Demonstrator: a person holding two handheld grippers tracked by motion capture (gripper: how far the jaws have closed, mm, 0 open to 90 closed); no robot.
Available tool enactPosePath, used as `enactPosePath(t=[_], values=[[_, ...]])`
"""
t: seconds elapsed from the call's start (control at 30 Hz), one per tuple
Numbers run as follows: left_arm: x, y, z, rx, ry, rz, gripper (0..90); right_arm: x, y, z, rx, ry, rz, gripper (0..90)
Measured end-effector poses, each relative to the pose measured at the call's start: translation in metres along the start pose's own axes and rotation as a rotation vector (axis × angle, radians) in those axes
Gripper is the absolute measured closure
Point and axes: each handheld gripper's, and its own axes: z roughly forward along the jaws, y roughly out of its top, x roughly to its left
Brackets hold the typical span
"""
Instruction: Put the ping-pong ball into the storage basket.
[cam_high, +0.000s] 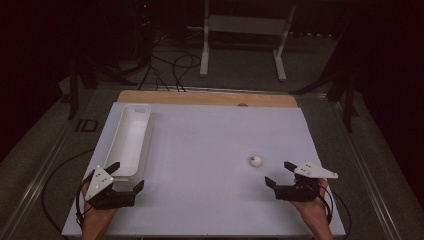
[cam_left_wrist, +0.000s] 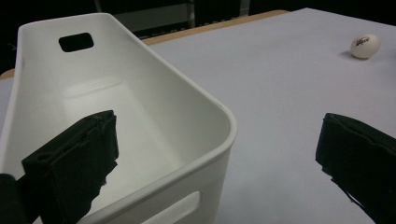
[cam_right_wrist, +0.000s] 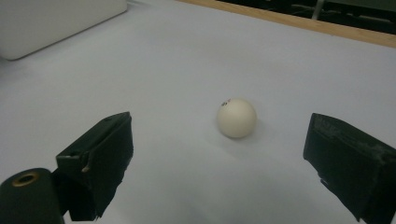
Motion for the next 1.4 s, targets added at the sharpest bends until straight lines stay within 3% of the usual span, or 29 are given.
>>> enactPosePath(t=[1.4], values=[[0.000, 0.000, 0.000, 0.002, 0.002, 0.007, 0.0, -0.009, 0.037, 0.014, 0.129, -0.012, -0.039, 8.2]])
